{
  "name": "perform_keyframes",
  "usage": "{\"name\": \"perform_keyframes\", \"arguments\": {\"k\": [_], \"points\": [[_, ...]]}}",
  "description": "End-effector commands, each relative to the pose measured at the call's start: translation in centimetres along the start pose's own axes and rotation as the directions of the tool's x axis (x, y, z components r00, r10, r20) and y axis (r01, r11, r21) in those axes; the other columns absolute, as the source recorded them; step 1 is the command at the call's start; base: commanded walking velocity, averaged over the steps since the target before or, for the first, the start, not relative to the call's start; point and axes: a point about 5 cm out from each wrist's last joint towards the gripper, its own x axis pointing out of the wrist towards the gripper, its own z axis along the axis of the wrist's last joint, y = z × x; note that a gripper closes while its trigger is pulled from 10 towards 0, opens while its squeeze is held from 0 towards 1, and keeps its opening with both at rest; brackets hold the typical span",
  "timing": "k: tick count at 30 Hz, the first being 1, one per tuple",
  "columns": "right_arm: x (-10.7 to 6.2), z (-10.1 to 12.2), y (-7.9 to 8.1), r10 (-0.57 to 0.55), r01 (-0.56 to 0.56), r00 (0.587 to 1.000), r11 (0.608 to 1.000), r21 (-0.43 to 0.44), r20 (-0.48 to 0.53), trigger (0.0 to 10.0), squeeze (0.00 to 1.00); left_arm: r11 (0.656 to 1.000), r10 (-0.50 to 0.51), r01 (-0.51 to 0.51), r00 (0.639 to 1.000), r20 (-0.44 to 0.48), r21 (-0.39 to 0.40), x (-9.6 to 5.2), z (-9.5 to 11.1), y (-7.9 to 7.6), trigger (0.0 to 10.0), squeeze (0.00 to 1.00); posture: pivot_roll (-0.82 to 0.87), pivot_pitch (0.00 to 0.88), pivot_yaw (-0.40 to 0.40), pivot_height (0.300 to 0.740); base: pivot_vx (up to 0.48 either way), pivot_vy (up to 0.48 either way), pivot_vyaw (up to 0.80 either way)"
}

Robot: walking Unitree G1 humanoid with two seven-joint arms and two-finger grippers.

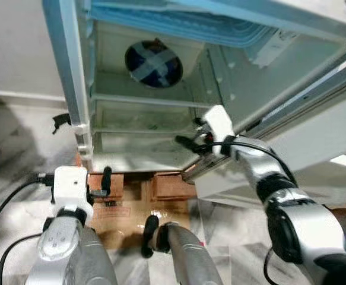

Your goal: Restocking fridge

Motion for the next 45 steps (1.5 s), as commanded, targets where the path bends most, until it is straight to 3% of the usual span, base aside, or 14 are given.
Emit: {"name": "perform_keyframes", "arguments": {"k": [1,3,6,9,11,14,18,24,45], "points": [[-1.0,-0.3,-0.9,-0.058,0.058,0.998,0.998,0.021,0.011,10.0,0.0,1.0,-0.001,0.001,1.0,-0.016,0.003,0.0,-0.6,-0.1,10.0,0.0,0.16,0.17,-0.227,0.74,0.0,0.0,0.0],[-2.0,-0.6,-1.7,-0.169,0.168,0.985,0.985,0.036,0.028,10.0,0.0,1.0,-0.006,0.006,1.0,0.004,0.012,1.1,-0.3,0.1,10.0,0.0,0.14,0.136,-0.188,0.74,0.0,0.0,0.0],[-4.0,-1.2,-2.5,-0.374,0.373,0.926,0.927,0.035,0.05,10.0,0.0,0.999,-0.032,0.031,0.999,0.031,0.026,2.8,0.2,-0.1,10.0,0.0,0.13,0.105,-0.152,0.74,0.0,0.0,0.0],[-5.6,-1.9,-2.1,-0.427,0.415,0.902,0.898,0.143,0.06,10.0,0.0,0.997,-0.066,0.064,0.996,0.053,0.034,3.9,0.7,-0.6,10.0,0.0,0.12,0.063,-0.122,0.74,0.0,0.0,0.0],[-7.3,-2.4,-1.9,-0.53,0.519,0.845,0.844,0.134,0.064,10.0,0.0,0.995,-0.092,0.089,0.993,0.069,0.043,4.7,0.9,-1.0,10.0,0.0,0.1,0.037,-0.106,0.74,0.0,0.0,0.0],[-7.9,-2.8,-1.6,-0.552,0.536,0.832,0.824,0.183,0.049,10.0,0.0,0.994,-0.097,0.094,0.993,0.072,0.048,5.0,0.9,-1.1,10.0,0.0,0.1,0.022,-0.098,0.74,0.0,0.0,0.0],[-9.2,-3.0,-0.2,-0.643,0.608,0.764,0.745,0.273,0.051,10.0,0.0,0.993,-0.109,0.104,0.991,0.084,0.057,6.0,1.0,-0.9,10.0,0.0,0.09,0.0,-0.068,0.74,0.0,0.0,0.0],[-9.0,-2.4,1.2,-0.653,0.613,0.756,0.732,0.298,0.049,10.0,0.0,0.992,-0.115,0.11,0.99,0.085,0.067,6.6,0.8,-0.5,10.0,0.0,0.07,0.0,-0.031,0.74,0.0,0.0,0.0],[-7.3,-1.8,2.1,-0.645,0.607,0.764,0.733,0.308,0.03,10.0,0.0,0.99,-0.128,0.122,0.987,0.099,0.069,6.9,0.4,-0.9,10.0,0.0,0.1,0.0,-0.053,0.74,-0.243,0.0,-0.48]]}}
